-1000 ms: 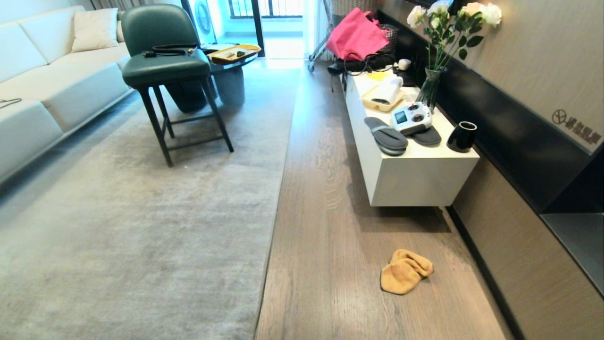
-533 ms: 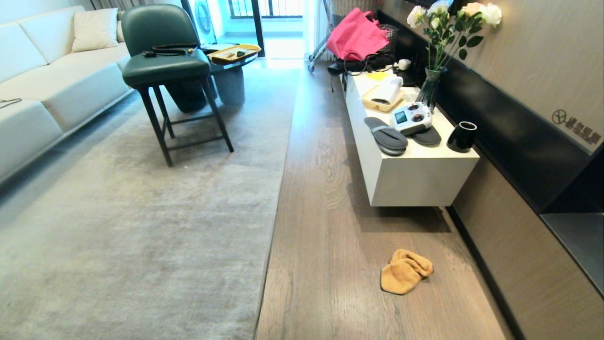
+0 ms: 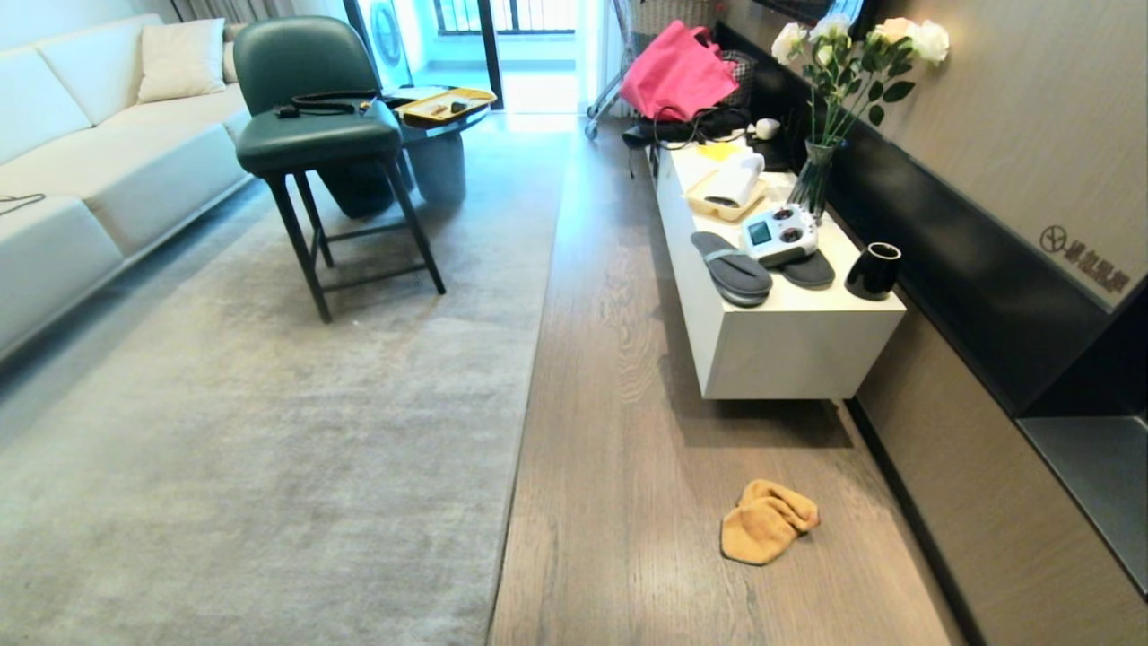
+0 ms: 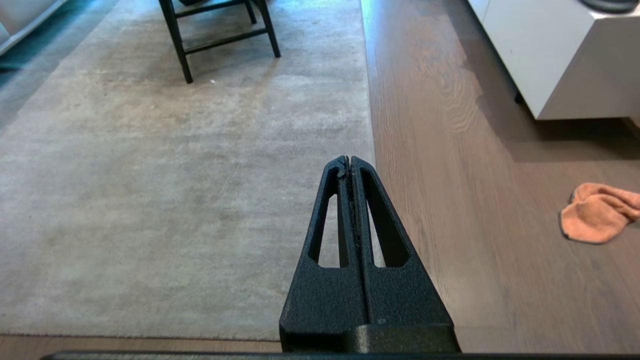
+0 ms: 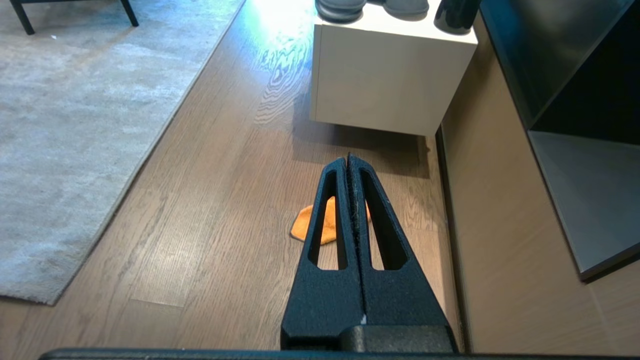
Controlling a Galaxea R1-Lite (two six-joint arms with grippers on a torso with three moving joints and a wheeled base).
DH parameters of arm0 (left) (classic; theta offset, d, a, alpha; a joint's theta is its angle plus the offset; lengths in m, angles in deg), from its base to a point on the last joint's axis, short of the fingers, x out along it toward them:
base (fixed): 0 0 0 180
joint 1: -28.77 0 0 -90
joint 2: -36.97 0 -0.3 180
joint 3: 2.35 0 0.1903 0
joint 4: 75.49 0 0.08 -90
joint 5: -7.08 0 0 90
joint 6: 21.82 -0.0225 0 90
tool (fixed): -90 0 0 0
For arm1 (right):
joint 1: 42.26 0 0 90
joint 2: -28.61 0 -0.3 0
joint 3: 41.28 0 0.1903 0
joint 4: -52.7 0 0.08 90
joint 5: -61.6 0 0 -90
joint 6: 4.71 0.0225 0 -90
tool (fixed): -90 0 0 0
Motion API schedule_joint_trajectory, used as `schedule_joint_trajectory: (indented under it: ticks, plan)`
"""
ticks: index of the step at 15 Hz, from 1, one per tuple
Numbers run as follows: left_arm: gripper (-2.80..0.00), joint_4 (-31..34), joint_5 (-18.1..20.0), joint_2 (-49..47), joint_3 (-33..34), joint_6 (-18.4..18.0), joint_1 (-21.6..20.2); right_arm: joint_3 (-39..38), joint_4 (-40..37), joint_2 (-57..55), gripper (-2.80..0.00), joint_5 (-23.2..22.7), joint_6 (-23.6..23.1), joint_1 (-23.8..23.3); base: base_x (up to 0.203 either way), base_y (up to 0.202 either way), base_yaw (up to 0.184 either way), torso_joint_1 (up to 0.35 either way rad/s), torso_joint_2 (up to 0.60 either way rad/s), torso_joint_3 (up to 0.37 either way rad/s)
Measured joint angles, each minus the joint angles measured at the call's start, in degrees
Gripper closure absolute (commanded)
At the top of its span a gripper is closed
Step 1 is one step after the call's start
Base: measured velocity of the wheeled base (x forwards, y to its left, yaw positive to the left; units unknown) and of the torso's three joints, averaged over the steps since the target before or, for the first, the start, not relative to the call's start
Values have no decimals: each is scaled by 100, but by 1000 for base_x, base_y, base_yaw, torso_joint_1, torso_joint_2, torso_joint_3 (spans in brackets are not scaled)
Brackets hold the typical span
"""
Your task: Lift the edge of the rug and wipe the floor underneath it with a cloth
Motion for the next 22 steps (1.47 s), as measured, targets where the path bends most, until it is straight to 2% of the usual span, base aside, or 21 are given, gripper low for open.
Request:
schedule_joint_trajectory:
  ticks: [9, 22]
  plan:
    - [0, 2, 2, 0, 0, 0, 0, 0, -5, 0, 0, 0, -2, 0, 0, 0, 0, 43, -446, -400]
    - [0, 0, 2, 0, 0, 2, 0, 0, -2, 0, 0, 3, 6, 0, 0, 0, 0, 162, -521, -361]
